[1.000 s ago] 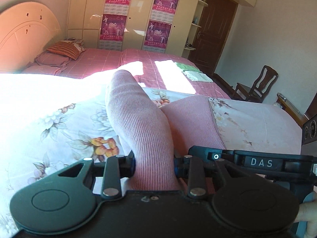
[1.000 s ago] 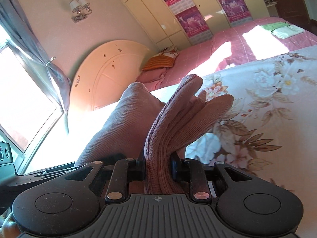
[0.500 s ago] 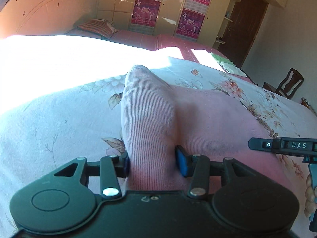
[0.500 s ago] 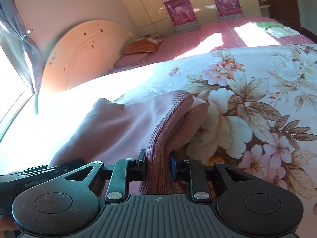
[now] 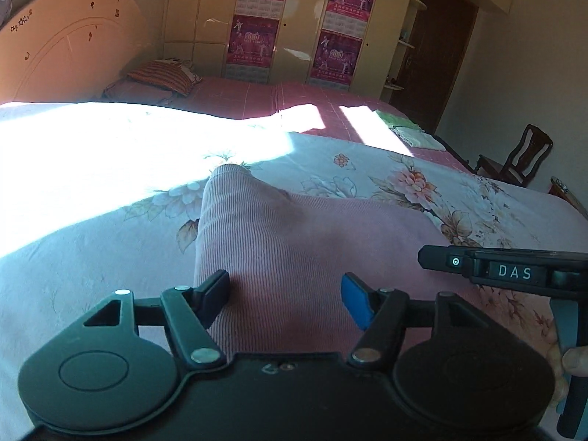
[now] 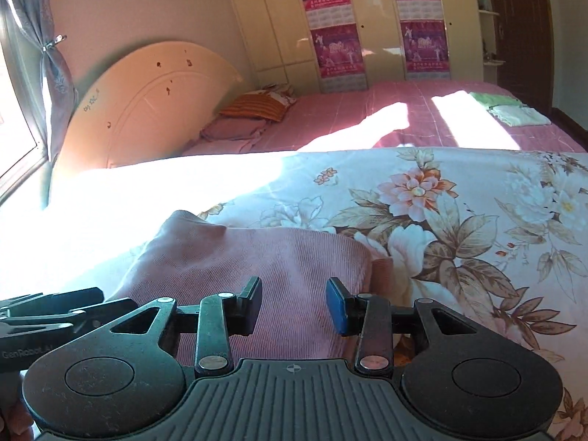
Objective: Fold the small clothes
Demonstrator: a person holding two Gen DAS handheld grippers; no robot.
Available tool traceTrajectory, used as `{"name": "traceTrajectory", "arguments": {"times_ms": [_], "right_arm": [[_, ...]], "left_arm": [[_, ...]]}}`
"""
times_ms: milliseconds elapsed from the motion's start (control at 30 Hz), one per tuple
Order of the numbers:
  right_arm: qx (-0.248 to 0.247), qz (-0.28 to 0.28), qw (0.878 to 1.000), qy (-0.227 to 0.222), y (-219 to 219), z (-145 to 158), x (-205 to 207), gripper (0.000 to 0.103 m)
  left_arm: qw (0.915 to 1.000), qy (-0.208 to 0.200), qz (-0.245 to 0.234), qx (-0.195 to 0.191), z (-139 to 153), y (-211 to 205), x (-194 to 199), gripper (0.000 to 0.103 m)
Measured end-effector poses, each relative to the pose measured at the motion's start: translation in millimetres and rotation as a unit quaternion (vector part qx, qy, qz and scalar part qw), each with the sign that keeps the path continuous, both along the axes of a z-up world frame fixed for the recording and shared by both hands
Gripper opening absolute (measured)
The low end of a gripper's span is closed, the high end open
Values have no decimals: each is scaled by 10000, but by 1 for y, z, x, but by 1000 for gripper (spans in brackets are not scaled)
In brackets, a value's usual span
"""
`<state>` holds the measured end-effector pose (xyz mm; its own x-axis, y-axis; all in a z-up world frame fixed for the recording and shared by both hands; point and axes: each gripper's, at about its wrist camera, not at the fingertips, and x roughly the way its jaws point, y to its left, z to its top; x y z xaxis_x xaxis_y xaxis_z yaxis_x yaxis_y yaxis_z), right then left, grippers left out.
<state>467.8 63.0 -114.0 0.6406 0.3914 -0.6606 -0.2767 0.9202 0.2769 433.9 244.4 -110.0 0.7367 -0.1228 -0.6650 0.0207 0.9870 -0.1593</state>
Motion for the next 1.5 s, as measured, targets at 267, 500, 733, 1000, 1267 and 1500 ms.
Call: {"name": "traceTrajectory", "arguments": {"times_ms": [267,500,733,1000,1267,1500], "right_arm": [[-30,-26,10000,90,-13,0,-13,37],[-73,468,9989,-36,7,17,-89,37],[-172,71,9988,455,-7,-24,-103,37],[-21,-255,9989,398,-5,0,-124,37],[169,-531,9972,491,-15,11,-143,39],[114,-711,9962,487,-24,10,-152,53]], "left_arm": [[9998,-173,63,-22,17,6,-31,67],[9999,-45,-81,144,7,2,-86,70],[9990,155,-165,381,-15,-6,-85,74],[9988,251,-198,371,-1,-6,-99,91],[9956,742,-183,550,-9,-20,-90,102],[9861,1527,208,629,-33,-20,-69,103]]}}
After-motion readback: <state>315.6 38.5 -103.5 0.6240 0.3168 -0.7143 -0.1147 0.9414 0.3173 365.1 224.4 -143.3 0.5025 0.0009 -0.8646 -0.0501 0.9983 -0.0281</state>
